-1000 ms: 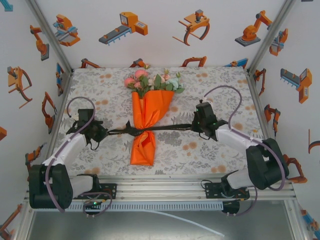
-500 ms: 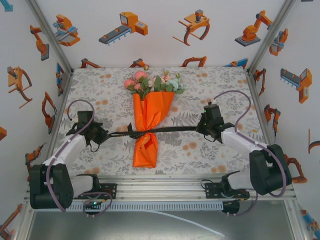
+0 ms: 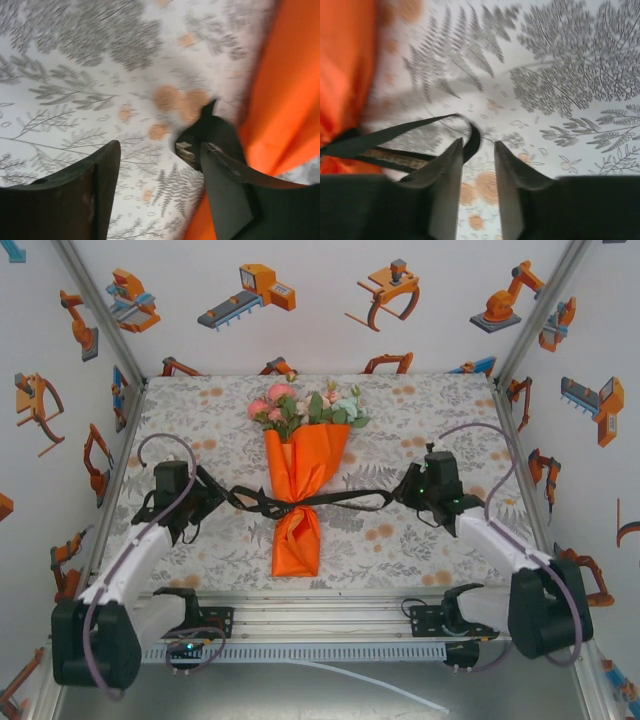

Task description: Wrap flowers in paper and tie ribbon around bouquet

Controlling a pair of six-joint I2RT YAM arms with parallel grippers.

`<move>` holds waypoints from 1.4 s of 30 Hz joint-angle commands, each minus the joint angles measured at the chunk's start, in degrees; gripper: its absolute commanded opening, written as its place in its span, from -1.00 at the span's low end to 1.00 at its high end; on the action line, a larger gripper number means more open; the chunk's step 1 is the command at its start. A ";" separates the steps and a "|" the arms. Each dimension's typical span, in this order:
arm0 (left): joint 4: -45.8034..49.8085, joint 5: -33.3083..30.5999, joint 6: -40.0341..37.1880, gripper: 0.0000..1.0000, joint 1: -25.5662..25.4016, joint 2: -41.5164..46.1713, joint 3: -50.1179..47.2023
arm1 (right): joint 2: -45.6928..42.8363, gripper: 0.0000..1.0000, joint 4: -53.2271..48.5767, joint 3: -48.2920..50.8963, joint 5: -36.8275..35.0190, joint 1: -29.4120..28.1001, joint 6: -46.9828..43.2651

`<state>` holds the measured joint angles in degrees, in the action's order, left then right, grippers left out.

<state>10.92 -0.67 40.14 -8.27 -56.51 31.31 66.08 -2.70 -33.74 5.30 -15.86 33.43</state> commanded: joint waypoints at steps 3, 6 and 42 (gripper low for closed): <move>-3.82 -11.55 -9.84 0.64 -1.82 13.60 -1.33 | -12.38 0.06 0.88 1.28 -12.40 0.29 -6.61; -6.45 -20.22 -16.35 0.84 -1.78 20.92 -5.49 | -18.64 0.32 1.12 4.79 -27.41 0.73 -10.43; -59.53 -7.33 -37.44 0.94 6.17 -31.91 -8.19 | 22.43 0.99 52.62 11.51 -5.35 19.38 -28.80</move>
<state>-48.84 -8.78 3.95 -2.11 -88.49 22.33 88.40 49.12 -21.04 -2.17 3.62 6.07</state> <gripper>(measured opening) 0.973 0.992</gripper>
